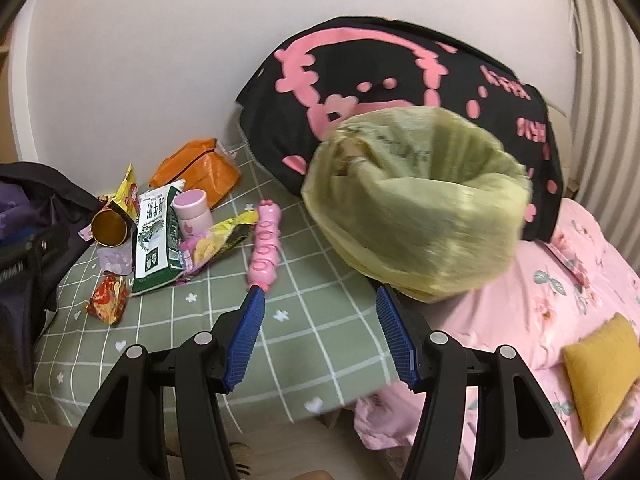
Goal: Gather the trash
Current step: 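Grasp the red-gold paper cup with the left tool while the right tool grasps a red wrapper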
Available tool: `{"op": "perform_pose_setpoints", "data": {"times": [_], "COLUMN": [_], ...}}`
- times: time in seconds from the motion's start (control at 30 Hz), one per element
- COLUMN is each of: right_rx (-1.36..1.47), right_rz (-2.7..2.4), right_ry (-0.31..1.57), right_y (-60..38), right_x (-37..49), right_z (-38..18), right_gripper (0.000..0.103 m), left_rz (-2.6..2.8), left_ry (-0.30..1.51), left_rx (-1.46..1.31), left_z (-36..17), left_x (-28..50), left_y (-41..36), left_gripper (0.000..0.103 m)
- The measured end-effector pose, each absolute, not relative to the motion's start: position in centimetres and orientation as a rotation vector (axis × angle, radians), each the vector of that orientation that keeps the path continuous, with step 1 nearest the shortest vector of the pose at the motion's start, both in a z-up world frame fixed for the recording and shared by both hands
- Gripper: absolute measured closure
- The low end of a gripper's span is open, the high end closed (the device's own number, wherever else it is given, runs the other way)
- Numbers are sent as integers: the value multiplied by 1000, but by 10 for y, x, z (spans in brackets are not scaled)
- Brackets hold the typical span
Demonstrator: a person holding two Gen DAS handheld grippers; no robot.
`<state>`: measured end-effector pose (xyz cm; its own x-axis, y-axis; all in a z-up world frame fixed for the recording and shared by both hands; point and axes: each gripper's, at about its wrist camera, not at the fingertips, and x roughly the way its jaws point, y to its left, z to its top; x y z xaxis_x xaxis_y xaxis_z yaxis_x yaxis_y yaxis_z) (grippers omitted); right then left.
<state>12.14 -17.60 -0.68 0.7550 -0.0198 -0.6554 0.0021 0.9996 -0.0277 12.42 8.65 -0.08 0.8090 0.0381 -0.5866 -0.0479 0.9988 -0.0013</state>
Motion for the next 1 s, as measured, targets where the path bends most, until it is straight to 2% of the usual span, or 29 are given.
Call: {"op": "perform_pose_setpoints", "data": {"times": [0.17, 0.27, 0.53, 0.7, 0.8, 1.0], "right_rx": [-26, -26, -27, -31, -65, -30], "right_rz": [34, 69, 256, 417, 487, 584], "right_ry": [738, 757, 832, 874, 892, 971], "right_y": [-150, -130, -70, -34, -17, -5], "right_x": [158, 178, 211, 206, 200, 200], "right_z": [-18, -25, -54, -74, -86, -105], "right_gripper": [48, 48, 48, 48, 55, 78], "left_rz": [55, 68, 118, 121, 113, 76], "left_ry": [661, 666, 777, 801, 808, 833], "left_rx": [-77, -125, -200, -205, -186, -180], "left_z": [-5, -11, -36, -45, -49, -54], "left_x": [165, 186, 227, 230, 230, 230], "left_y": [129, 153, 207, 214, 210, 198], "left_gripper": [27, 21, 21, 22, 25, 27]}}
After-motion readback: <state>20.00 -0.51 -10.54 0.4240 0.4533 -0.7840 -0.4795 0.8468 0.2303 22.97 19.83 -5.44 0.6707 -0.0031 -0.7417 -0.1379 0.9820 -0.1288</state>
